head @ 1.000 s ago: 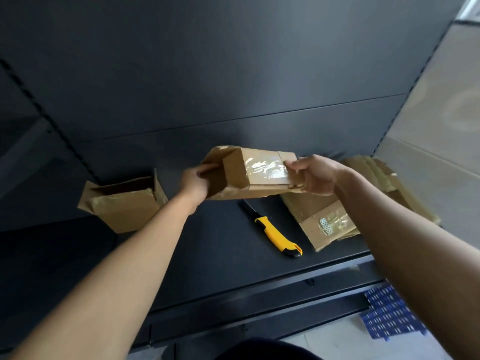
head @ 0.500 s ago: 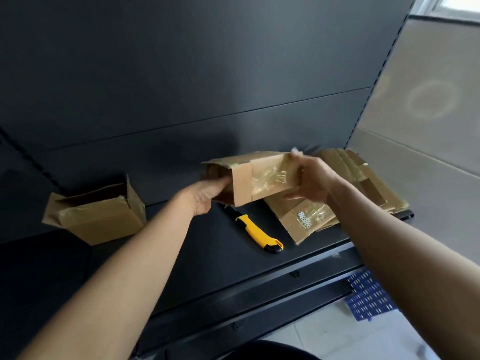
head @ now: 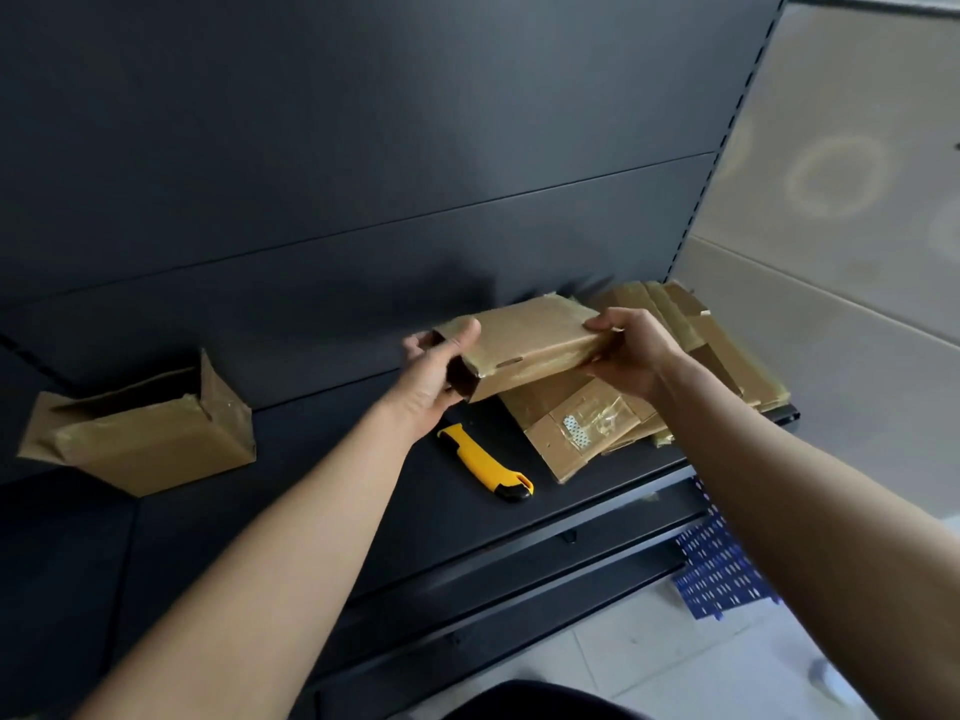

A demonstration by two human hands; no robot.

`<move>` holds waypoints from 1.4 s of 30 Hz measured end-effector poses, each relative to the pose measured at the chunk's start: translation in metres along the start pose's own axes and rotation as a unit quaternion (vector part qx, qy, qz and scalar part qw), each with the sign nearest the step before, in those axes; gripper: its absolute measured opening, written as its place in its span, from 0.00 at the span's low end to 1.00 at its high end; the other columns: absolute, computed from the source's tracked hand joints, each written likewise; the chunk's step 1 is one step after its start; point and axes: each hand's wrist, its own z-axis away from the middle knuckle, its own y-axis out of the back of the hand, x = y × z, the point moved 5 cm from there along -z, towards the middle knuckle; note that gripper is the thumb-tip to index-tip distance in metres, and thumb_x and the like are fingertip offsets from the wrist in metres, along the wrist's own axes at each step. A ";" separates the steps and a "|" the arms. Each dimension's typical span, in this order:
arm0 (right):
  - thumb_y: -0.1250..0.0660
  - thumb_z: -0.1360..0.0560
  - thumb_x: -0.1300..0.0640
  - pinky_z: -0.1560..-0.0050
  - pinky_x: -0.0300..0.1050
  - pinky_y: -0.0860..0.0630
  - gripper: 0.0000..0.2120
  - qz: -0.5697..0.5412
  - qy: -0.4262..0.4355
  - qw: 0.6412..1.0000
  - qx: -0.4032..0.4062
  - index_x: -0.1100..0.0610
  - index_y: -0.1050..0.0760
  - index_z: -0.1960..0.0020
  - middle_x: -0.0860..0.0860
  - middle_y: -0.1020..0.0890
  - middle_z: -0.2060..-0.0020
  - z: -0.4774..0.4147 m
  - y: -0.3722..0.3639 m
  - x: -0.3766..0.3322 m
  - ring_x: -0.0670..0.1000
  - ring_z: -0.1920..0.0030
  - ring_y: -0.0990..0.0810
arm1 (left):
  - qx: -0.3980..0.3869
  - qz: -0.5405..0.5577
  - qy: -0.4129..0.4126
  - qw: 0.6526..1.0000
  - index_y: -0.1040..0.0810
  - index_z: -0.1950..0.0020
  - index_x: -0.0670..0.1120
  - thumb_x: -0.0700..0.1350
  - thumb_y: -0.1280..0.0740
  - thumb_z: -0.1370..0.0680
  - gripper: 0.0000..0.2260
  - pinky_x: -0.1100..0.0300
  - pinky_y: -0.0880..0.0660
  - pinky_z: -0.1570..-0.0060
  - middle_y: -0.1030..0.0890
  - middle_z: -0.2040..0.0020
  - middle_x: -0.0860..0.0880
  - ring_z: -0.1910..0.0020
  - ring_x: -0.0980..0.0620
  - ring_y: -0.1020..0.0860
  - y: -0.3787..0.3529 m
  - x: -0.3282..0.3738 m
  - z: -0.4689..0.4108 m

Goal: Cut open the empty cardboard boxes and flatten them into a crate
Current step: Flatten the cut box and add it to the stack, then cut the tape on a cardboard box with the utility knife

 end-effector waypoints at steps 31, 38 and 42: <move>0.38 0.26 0.60 0.40 0.50 0.34 0.15 0.770 0.261 0.582 -0.037 0.57 0.27 0.39 0.56 0.26 0.40 -0.045 -0.115 0.060 0.59 0.37 0.31 | 0.355 -0.581 -0.246 0.690 0.23 0.45 0.42 0.35 0.38 0.24 0.10 0.55 0.34 0.41 0.28 0.40 0.45 0.40 0.44 0.31 0.101 0.049 0.031; 0.32 0.26 0.53 0.44 0.47 0.27 0.24 0.821 0.065 0.559 -0.098 0.62 0.32 0.34 0.60 0.25 0.39 -0.057 -0.120 0.149 0.61 0.38 0.26 | 0.455 -0.646 -0.127 0.599 0.40 0.27 0.40 0.44 0.32 0.26 0.30 0.46 0.57 0.27 0.41 0.26 0.40 0.27 0.39 0.46 0.191 0.069 0.062; 0.33 0.25 0.57 0.36 0.51 0.31 0.26 0.852 0.062 0.518 -0.054 0.62 0.37 0.31 0.59 0.30 0.34 -0.062 -0.121 0.164 0.60 0.32 0.35 | 0.384 -0.647 -0.043 0.657 0.47 0.24 0.41 0.47 0.35 0.22 0.32 0.48 0.52 0.27 0.42 0.24 0.42 0.24 0.44 0.48 0.226 0.063 0.058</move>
